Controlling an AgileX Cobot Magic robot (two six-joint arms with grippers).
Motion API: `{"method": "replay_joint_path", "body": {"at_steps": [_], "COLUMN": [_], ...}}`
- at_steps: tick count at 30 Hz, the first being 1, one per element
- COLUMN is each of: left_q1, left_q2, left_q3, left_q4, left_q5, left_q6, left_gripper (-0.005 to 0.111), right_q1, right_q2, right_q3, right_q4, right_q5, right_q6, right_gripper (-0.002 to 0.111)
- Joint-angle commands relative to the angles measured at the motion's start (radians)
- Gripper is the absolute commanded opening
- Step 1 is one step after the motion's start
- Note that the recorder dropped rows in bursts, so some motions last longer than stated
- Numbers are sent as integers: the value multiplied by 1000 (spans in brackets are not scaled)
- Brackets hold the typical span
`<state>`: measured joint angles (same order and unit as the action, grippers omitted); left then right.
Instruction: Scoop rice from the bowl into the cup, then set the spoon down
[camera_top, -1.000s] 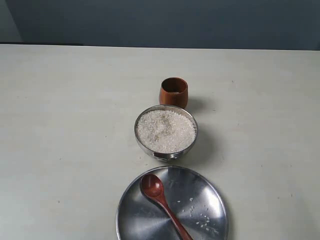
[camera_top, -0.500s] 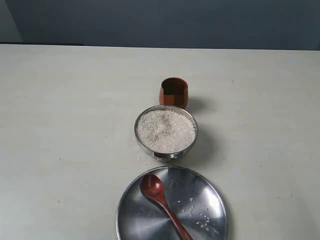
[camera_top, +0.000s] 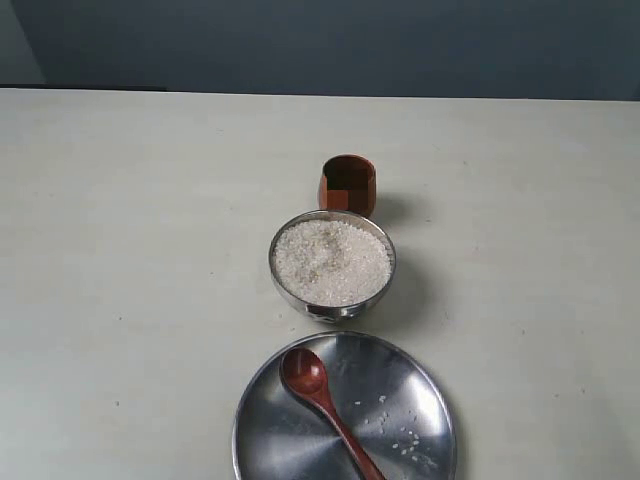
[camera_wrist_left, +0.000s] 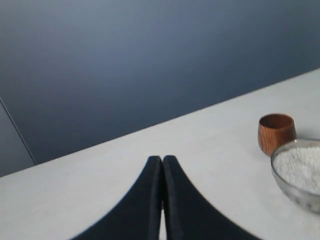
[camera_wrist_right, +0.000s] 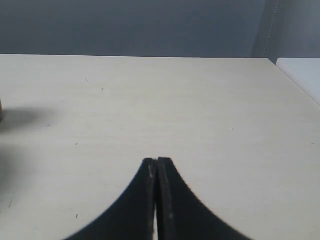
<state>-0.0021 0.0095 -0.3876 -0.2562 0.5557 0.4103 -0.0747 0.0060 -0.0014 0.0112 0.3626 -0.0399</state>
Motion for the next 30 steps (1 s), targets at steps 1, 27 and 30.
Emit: {"method": "replay_joint_path", "body": {"at_steps": [1, 27, 30], "left_q1": [-2, -2, -2], "left_q2": [-7, -7, -9], "left_q3": [3, 307, 327], "left_q4": [-12, 281, 271], "left_q5": [-115, -194, -190], "left_q6": [-77, -376, -376], "left_gripper": [1, 1, 1], "right_q1": [-7, -7, -7], "right_q2": [-6, -6, -6], "right_q3": [1, 1, 1], "right_q4": [0, 0, 0], "right_q5": [-3, -3, -3], "right_q6": [-7, -7, -7], "right_gripper": [0, 0, 0]}}
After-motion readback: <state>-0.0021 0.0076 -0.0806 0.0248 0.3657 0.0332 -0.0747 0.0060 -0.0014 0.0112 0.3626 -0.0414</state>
